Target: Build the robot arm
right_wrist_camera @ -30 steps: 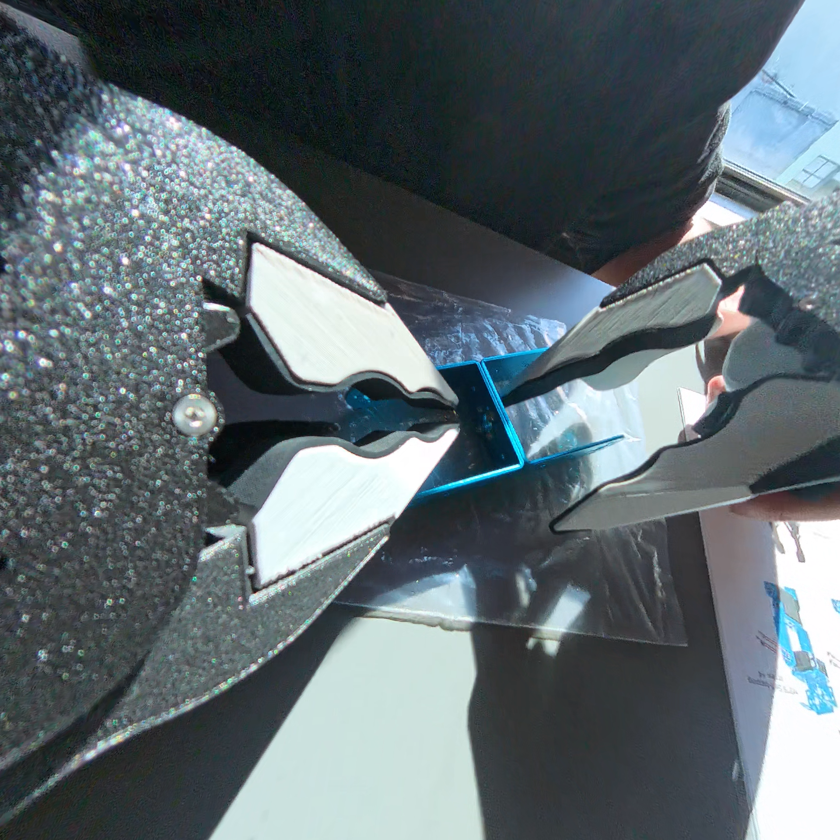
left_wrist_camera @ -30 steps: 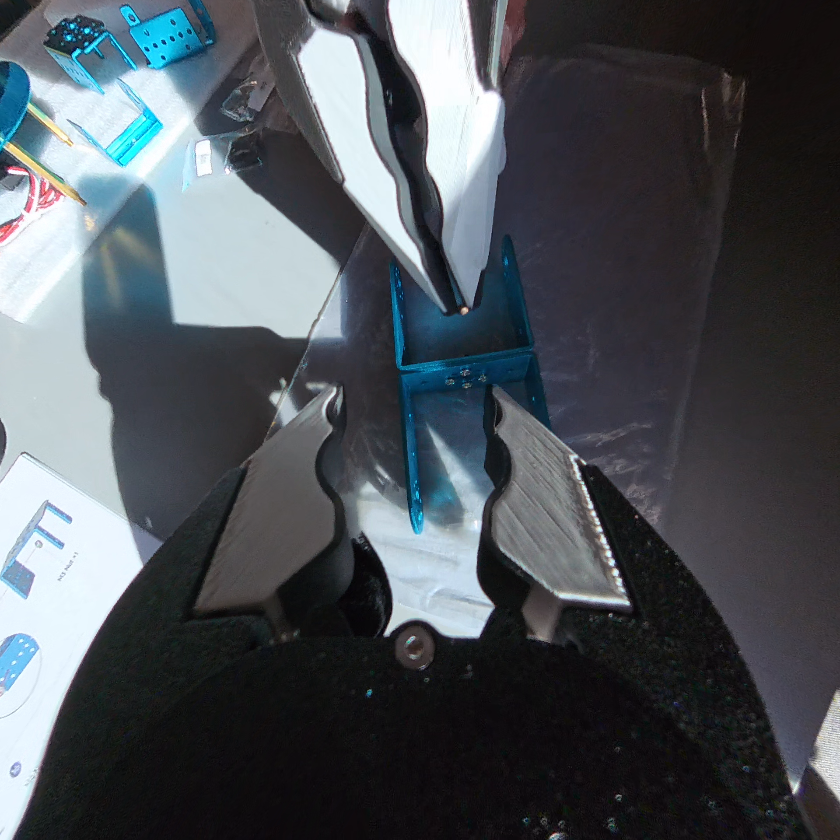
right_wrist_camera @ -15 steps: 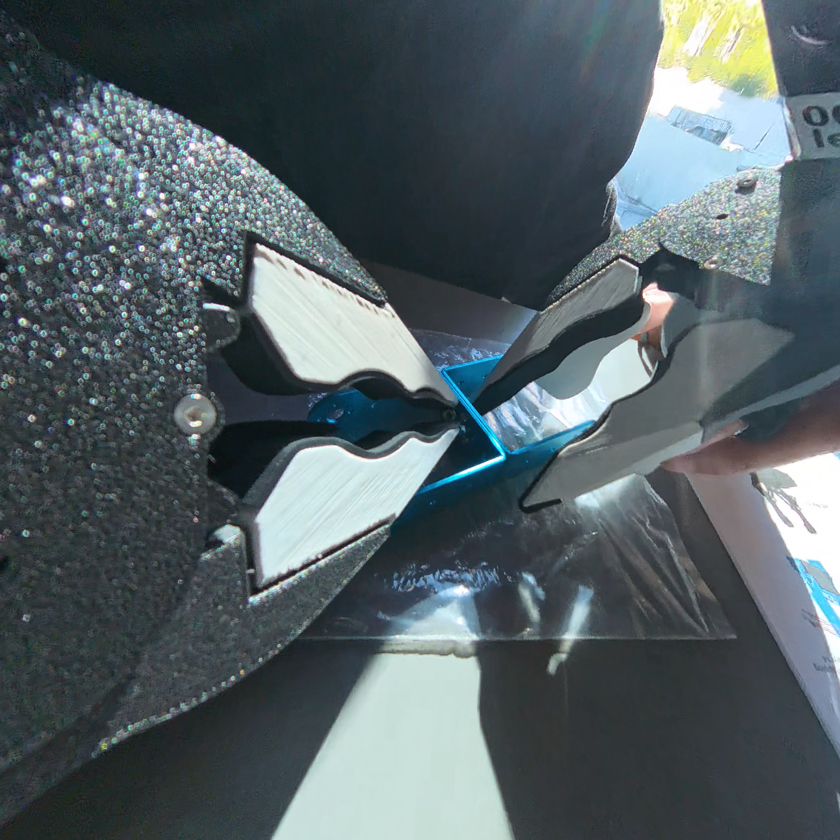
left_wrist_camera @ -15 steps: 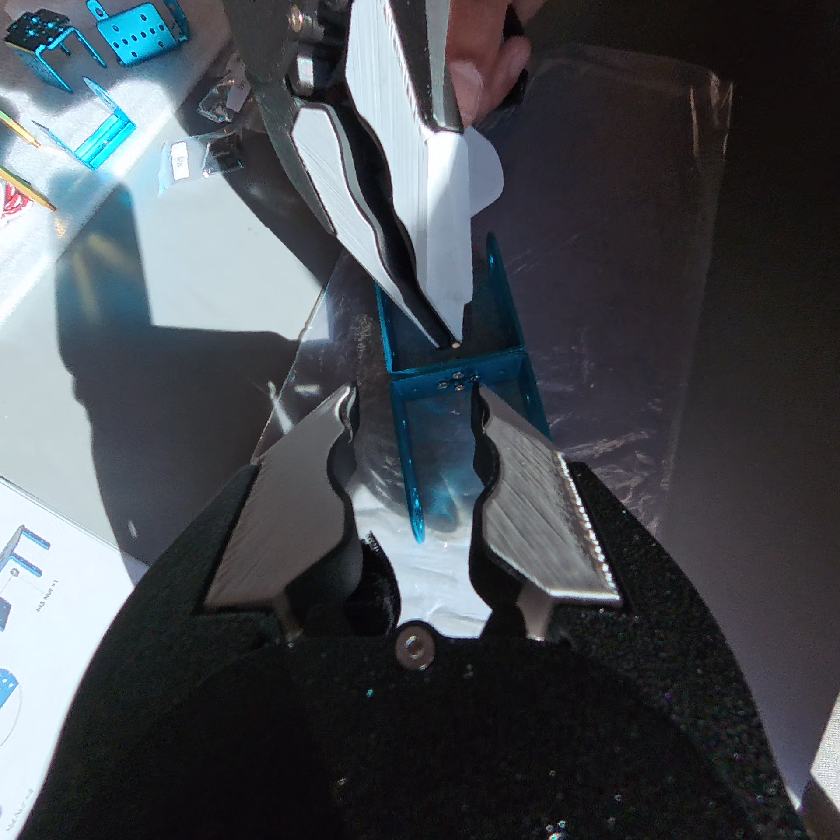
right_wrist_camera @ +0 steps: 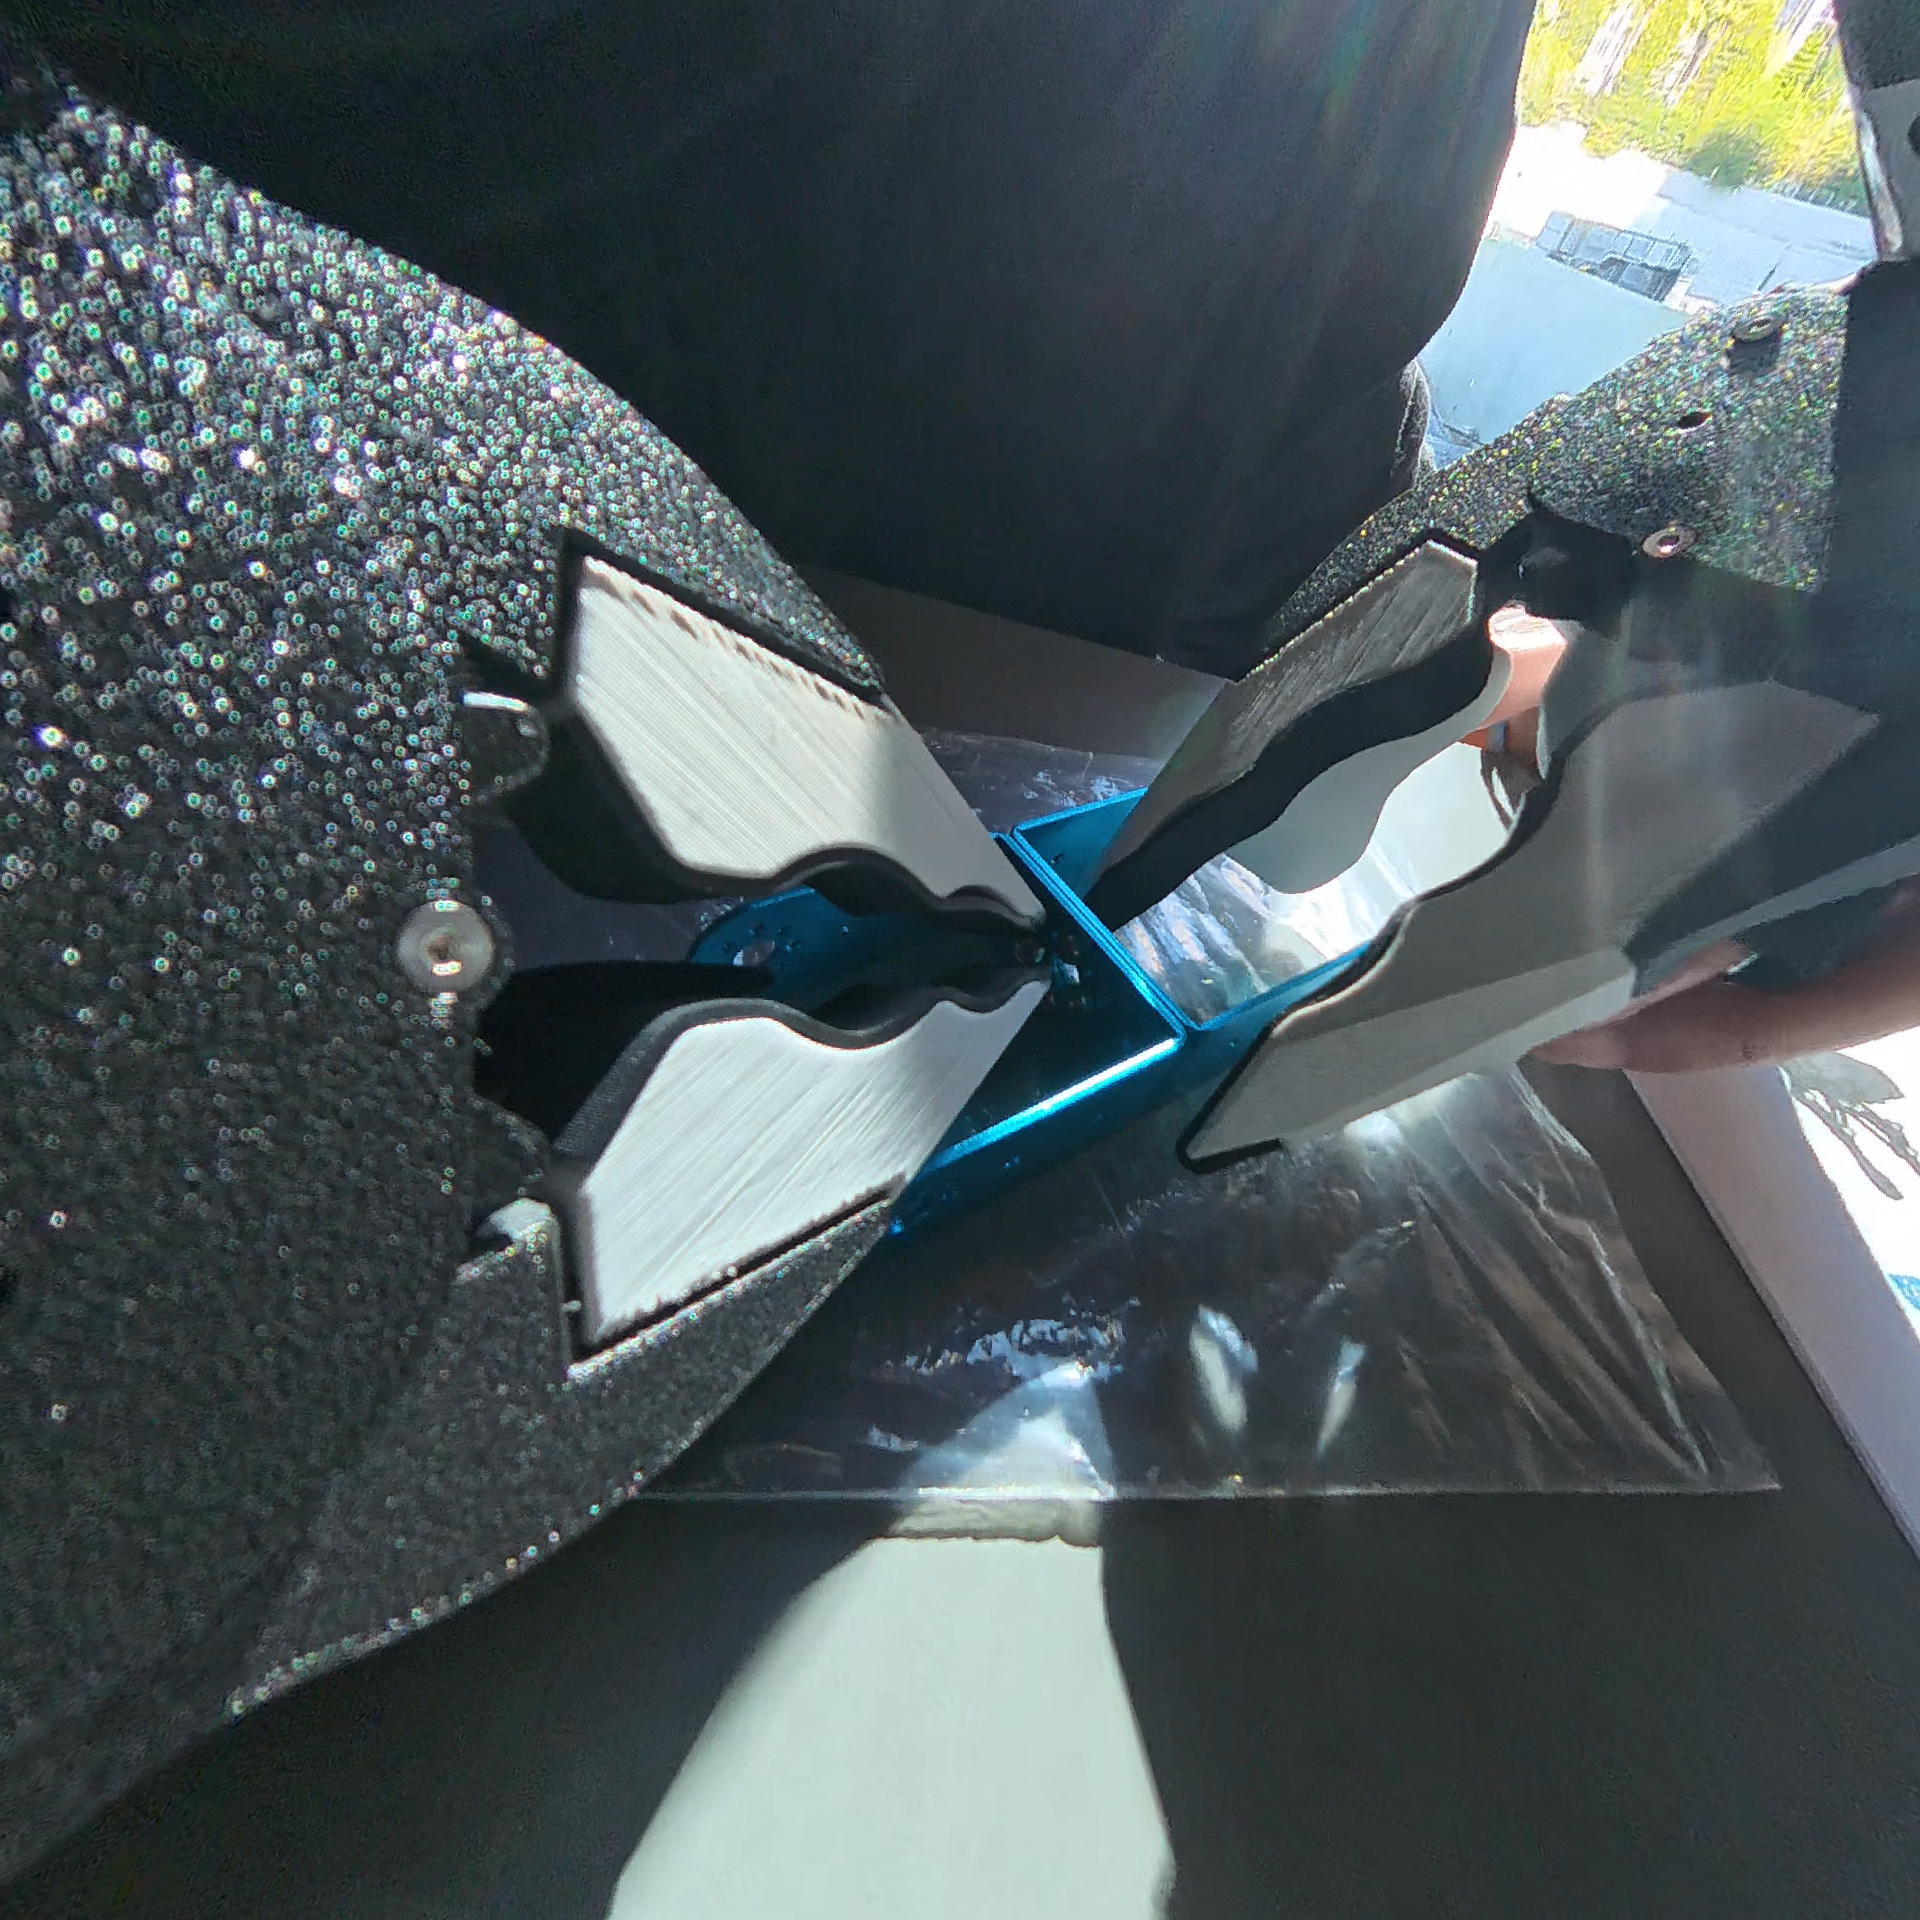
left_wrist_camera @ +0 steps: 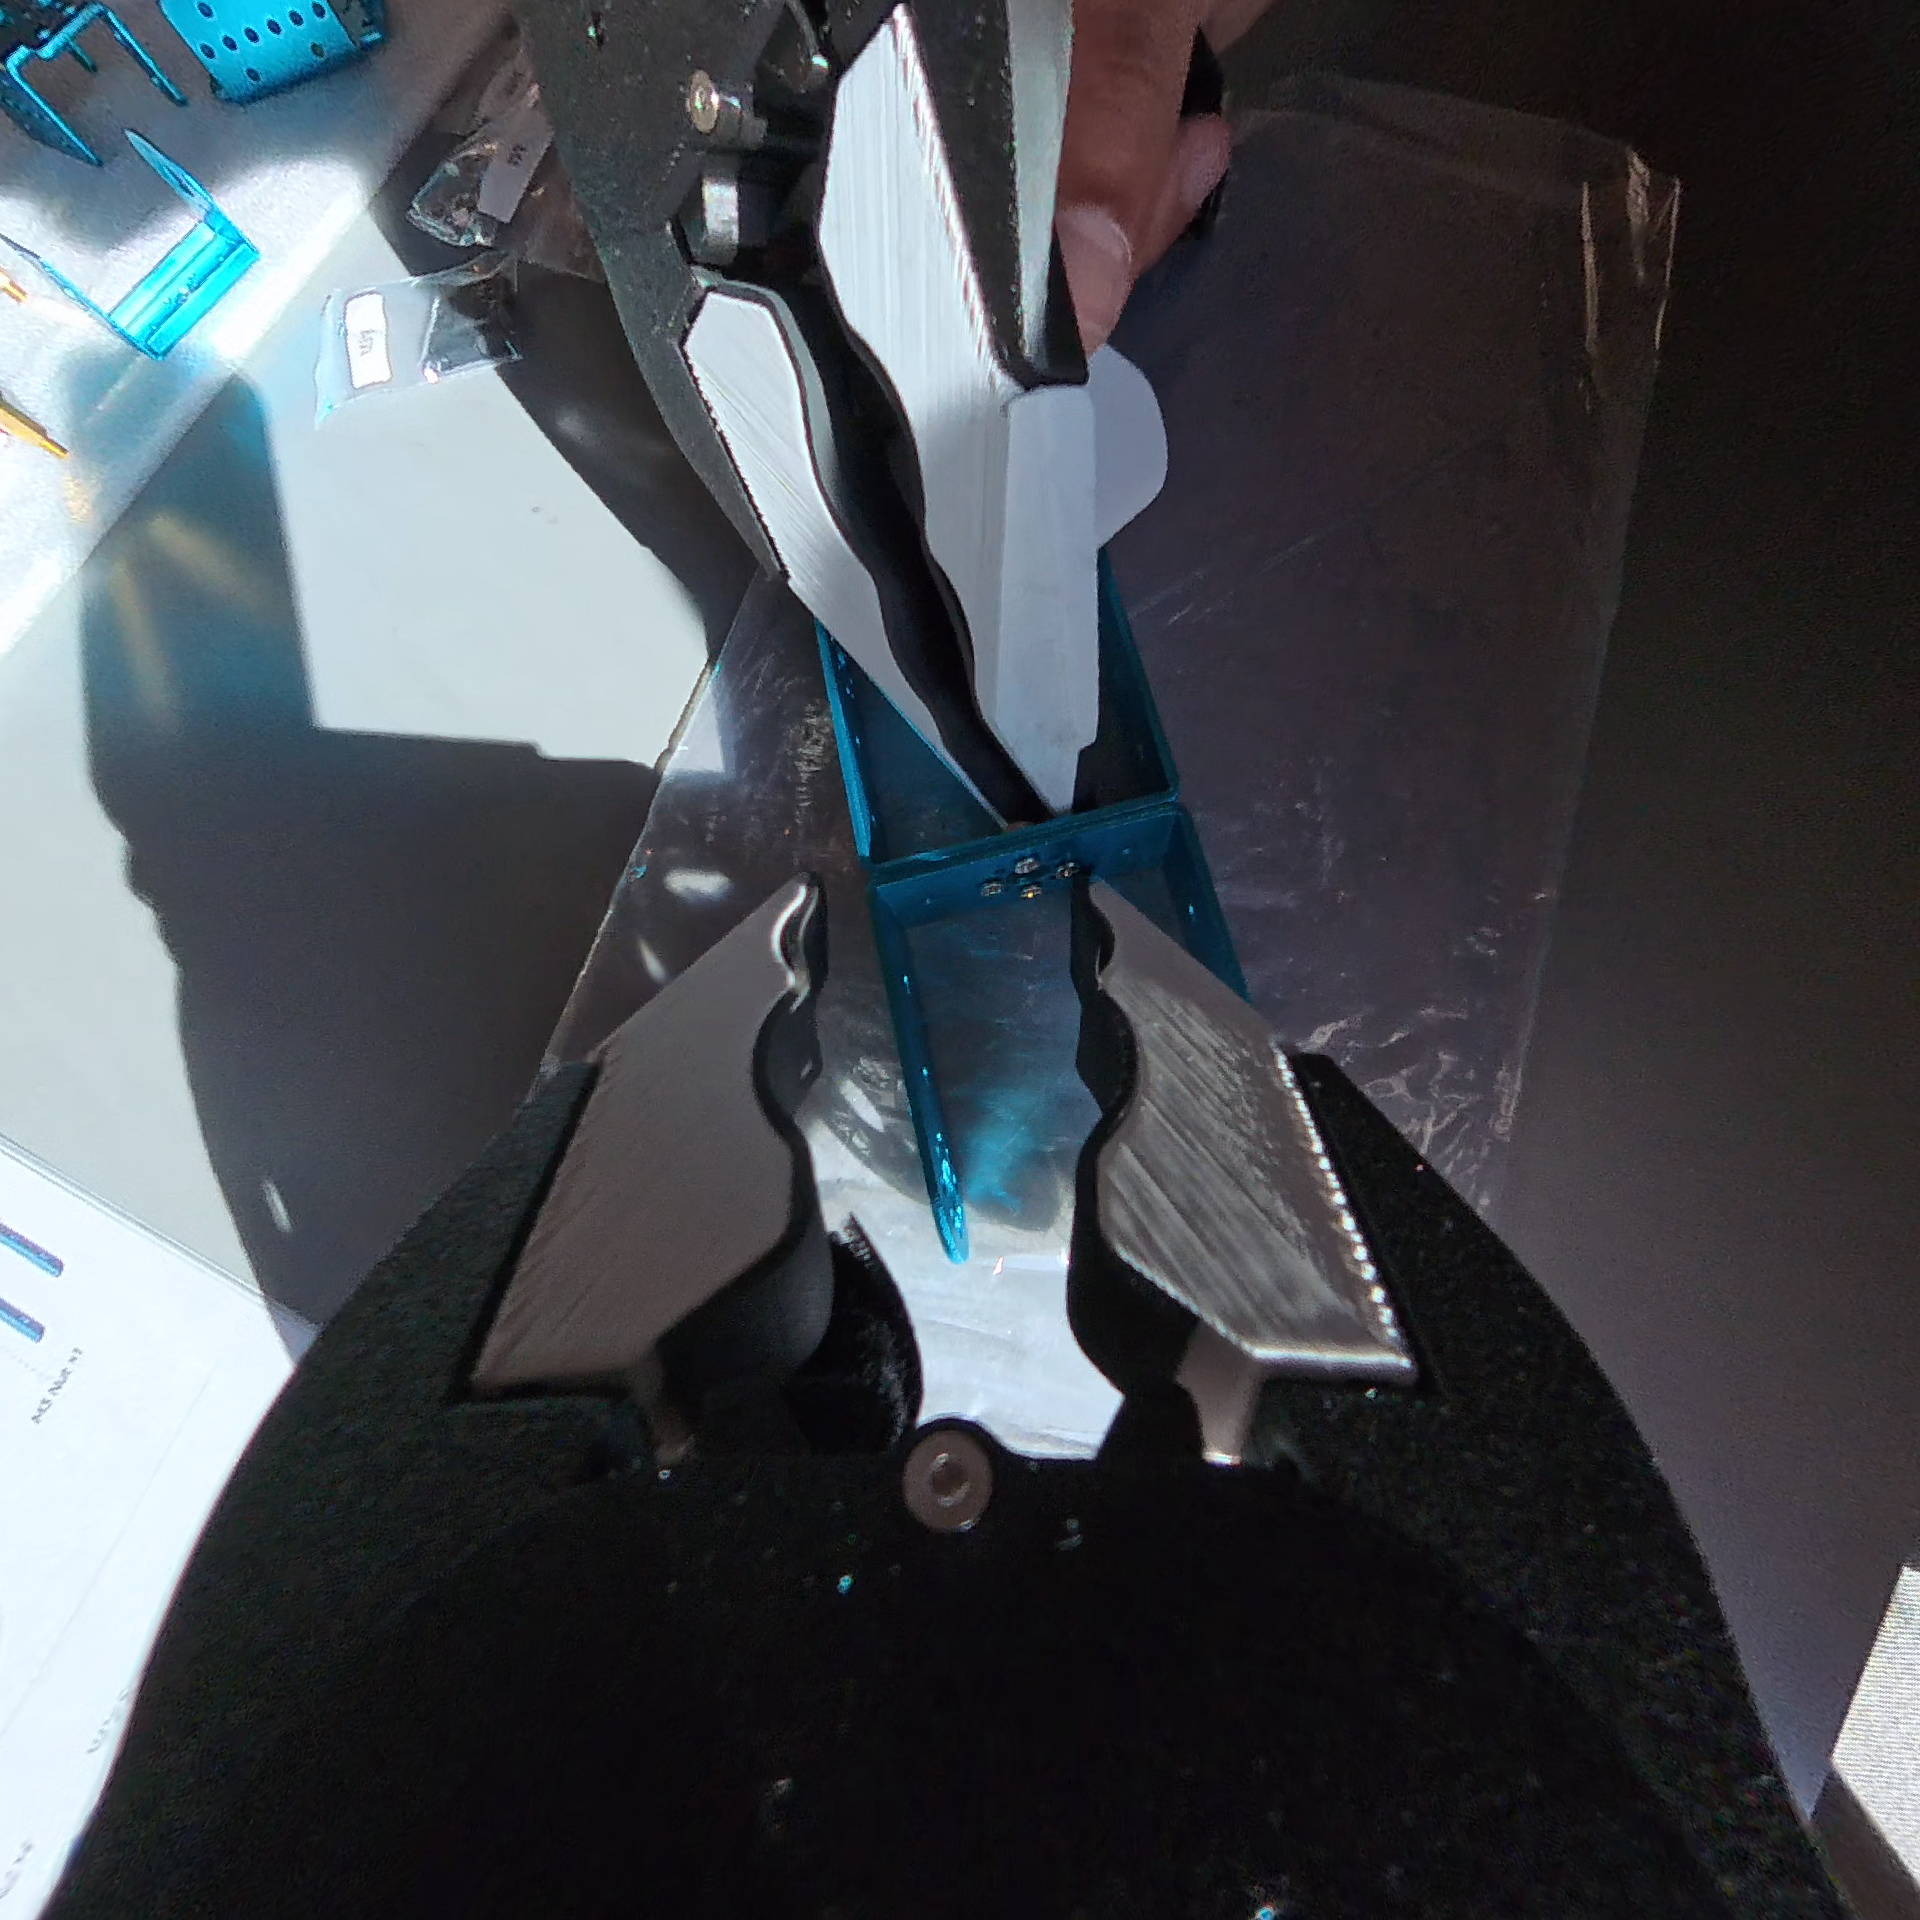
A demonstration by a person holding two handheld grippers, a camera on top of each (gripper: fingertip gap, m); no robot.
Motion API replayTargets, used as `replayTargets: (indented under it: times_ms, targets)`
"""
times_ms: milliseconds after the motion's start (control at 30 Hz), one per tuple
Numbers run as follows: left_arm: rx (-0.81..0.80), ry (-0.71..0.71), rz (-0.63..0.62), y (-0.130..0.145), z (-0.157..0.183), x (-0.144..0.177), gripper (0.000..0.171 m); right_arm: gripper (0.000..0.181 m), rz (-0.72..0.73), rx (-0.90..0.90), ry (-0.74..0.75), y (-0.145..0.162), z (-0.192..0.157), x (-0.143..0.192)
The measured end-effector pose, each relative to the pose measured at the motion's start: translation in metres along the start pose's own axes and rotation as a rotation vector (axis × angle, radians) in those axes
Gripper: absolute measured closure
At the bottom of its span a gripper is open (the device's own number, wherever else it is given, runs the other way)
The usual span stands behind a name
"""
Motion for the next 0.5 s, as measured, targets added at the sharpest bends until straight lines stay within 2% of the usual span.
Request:
replayTargets:
  times_ms: [100,333,500]
  targets:
    - [0.000,0.026,-0.003,-0.0003,0.0013,-0.0005,0.133,0.177,0.005,-0.012,-0.012,0.0005,0.0009,-0.0001]
    - [0.012,0.041,-0.008,0.0001,0.0006,-0.0011,0.133,0.178,0.027,-0.064,-0.036,0.0025,0.0027,-0.0005]
    - [0.017,0.049,-0.006,0.0008,0.0000,-0.0011,0.134,0.171,0.040,0.007,0.054,0.0028,-0.0028,-0.0004]
Point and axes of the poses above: each gripper's, where its closed fingertips meet, x back along the fingers, y out of its underside, z = x × y across the jaws, the point moved 10 cm from there along x, back along the fingers, and after that the axes turned 3 degrees about -y, right-handed, at the moved point
